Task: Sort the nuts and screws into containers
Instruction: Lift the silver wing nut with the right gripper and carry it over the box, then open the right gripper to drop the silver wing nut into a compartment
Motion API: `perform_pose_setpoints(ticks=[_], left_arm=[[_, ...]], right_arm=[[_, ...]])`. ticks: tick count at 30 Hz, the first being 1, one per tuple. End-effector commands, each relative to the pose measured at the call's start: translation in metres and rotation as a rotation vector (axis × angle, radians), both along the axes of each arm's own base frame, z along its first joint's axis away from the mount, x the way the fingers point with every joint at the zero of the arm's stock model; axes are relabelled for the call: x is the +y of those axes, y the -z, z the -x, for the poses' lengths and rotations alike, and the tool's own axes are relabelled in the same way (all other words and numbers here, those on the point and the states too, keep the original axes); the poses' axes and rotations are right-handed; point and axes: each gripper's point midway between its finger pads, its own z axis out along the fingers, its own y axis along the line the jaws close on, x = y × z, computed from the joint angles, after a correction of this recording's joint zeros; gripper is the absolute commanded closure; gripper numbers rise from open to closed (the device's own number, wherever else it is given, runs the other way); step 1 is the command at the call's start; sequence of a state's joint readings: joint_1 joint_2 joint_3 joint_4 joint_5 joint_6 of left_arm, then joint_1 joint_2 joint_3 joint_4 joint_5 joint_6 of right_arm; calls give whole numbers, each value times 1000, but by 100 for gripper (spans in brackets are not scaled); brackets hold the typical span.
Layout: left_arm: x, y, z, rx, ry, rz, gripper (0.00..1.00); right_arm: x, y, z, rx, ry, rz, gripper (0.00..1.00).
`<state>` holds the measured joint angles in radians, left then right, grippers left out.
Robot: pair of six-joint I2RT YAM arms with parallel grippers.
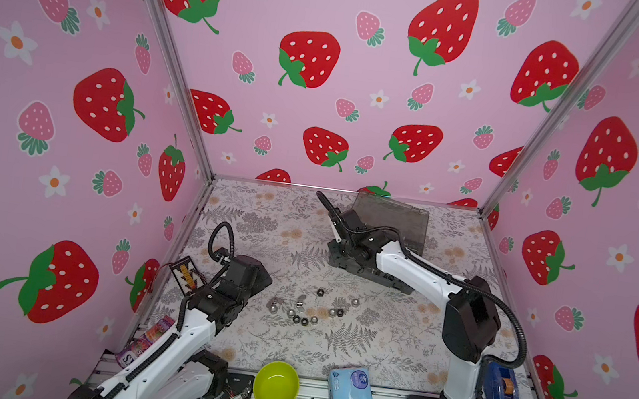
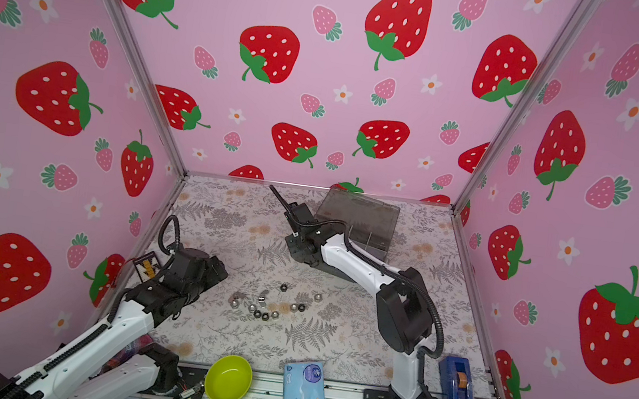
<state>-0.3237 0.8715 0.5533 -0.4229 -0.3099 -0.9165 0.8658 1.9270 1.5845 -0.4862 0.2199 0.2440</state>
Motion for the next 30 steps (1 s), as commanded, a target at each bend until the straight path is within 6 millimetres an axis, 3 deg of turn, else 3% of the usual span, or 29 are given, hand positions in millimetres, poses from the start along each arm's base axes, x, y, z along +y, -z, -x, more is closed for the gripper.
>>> perform_pose_setpoints(ticks=[1,8,17,30], left_arm=[[1,-10,-6,-24,-9,3,1],[1,-7,-4,-16,-14,6,1],[3,-8,-3,-18,-20,4,1],[5,-7,-1,-16,-29,0,1]], right_arm=[[-22,-6,-5,-10,54,-12,100],[-49,16,-10,37,95,-2,100],[-53,41,-14,65,97,25,100],[-58,56,-17,75,107,62,81]])
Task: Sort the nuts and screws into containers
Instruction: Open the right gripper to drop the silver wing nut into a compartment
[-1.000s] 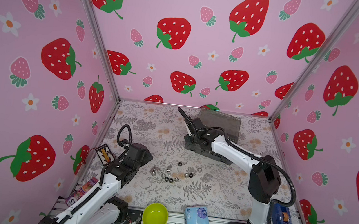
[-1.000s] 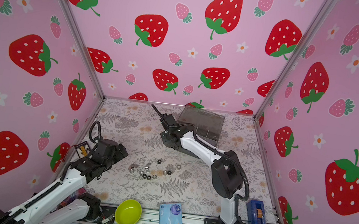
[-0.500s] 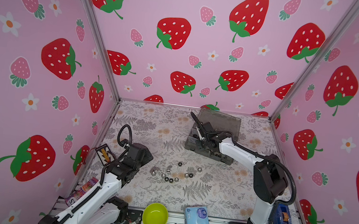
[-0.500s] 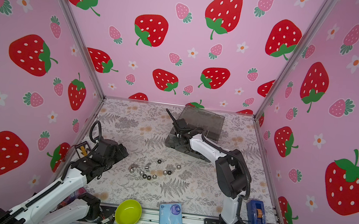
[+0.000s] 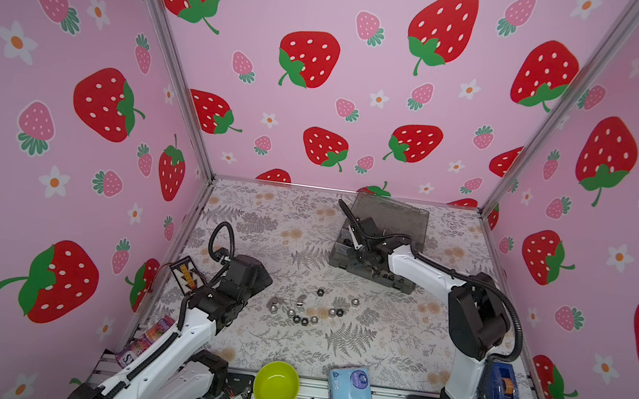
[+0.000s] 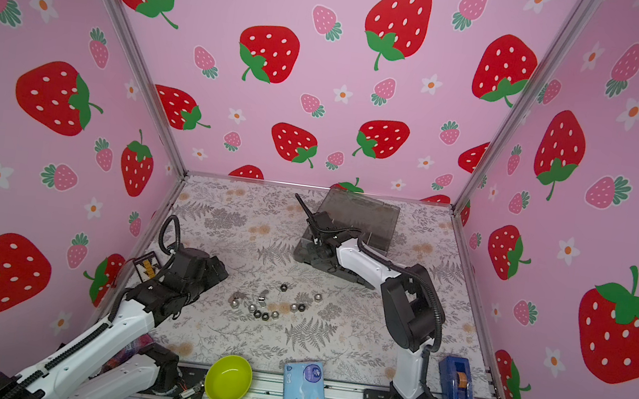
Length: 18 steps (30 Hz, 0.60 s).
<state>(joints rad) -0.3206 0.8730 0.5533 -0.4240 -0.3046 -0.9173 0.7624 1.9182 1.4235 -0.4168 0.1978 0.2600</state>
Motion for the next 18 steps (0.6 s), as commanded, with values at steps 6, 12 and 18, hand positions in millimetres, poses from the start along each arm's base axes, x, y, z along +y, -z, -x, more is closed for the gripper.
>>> perform_pose_setpoints(ticks=[6,12,18], left_arm=[[4,-11,-4,-23,-23,-8,1],[4,-12,-5,-24,-20,-9,1],[4,-11,-4,-22,-19,-9,1]], right_arm=[[-5,6,-5,-7,6,32,77],[-6,7,-6,-8,8,37,73],[-4,5,-6,-8,4,31,69]])
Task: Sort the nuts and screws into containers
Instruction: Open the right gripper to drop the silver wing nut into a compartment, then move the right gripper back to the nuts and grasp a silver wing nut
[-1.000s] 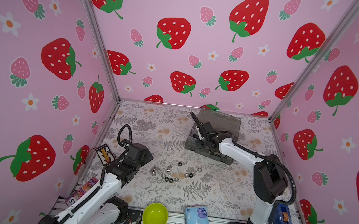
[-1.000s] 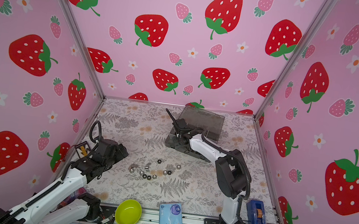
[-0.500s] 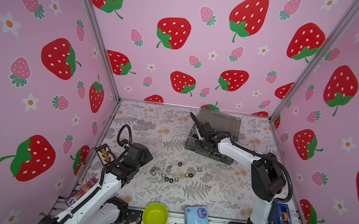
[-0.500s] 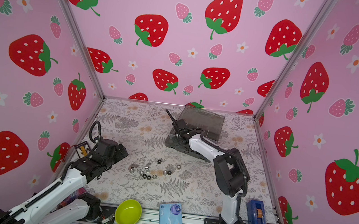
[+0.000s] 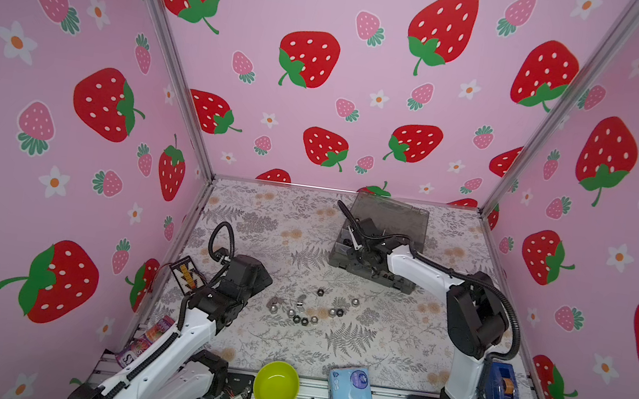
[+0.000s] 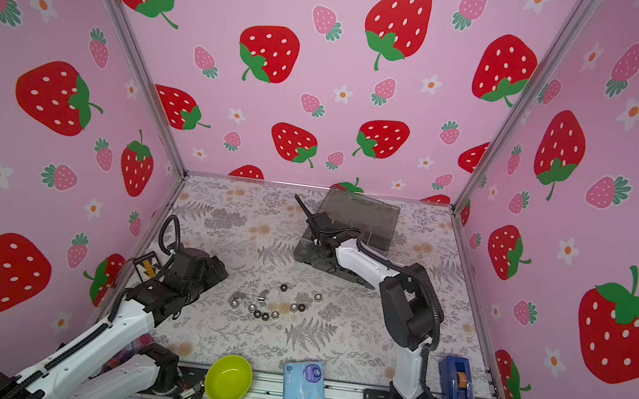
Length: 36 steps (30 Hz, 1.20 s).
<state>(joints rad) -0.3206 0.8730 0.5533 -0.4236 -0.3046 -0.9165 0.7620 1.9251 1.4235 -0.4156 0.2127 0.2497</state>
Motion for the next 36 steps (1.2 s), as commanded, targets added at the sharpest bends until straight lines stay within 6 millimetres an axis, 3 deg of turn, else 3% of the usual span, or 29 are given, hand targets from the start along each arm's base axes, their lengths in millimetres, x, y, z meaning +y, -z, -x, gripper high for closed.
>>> perform_pose_setpoints(ticks=[1,10,18,23,28,36], left_arm=[[4,-11,-4,-21,-21,-9,1],[5,-11,-3,-21,-26,-13,1],[10,-7,1,-8,-45,-24,1],[20,-3,5,-14,-79,-17,1],[36,2,9,2,-118,-8,1],[59,17,17,33,-230,96,1]], right_arm=[[-2,2,-4,-1,3,13,69],[0,-27,2,-40,-10,-27,62],[35,-56,42,-100,-132,-81,54],[69,-48,80,-108,-235,-73,49],[102,-28,116,-51,-342,-91,46],[153,-2,154,-1,-479,-90,43]])
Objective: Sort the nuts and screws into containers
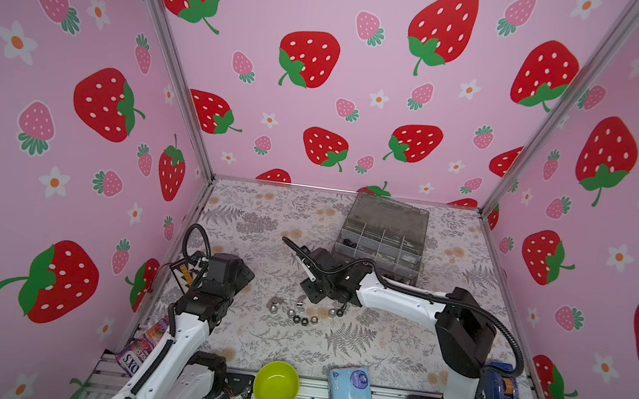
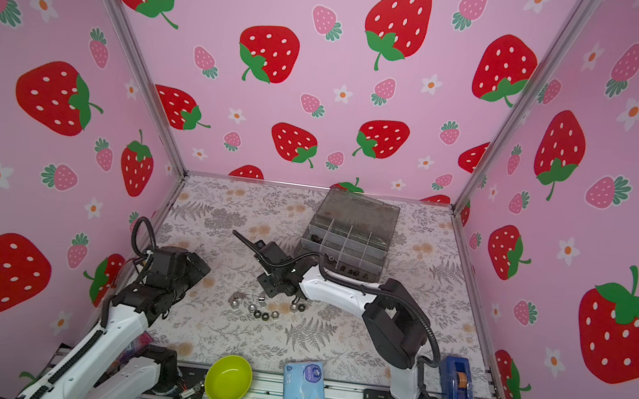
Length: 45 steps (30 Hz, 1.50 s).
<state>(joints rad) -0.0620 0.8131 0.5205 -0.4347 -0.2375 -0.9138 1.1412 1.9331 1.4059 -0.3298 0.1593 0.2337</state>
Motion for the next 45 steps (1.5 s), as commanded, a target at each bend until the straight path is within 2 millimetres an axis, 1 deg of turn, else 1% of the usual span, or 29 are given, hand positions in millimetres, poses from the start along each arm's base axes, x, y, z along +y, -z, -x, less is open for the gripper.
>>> perform_pose_setpoints(ticks=[1,5,7,9,14,17,25,33,38,40,45], left_arm=[[3,15,11,33,-31,62,1],[10,21,16,36,-69,87,1],[10,22,17,31,-71,94,1],[10,22,18,25,-70,97,1],[10,23,22,27,-69,99,1],[10,24,23,26,-69,101,1],[9,24,23,17,-68,112,1],[8,22,23,8,-64,120,1],[8,20,21,4,-57,119,1],[8,19,20,3,-57,120,1],[6,20,20,7,-50,125,1]], right_arm=[[25,0,14,9,-71,-18,43],[43,10,27,9,-127,-5,40],[51,16,29,1,-144,6,38],[54,26,31,8,-158,37,38],[65,40,35,17,-186,61,36],[67,49,37,25,-192,76,35],[68,72,33,23,-192,131,34],[80,83,31,29,-212,138,34],[87,92,35,54,-235,137,34],[88,95,34,56,-232,143,36],[88,99,31,53,-224,159,44]])
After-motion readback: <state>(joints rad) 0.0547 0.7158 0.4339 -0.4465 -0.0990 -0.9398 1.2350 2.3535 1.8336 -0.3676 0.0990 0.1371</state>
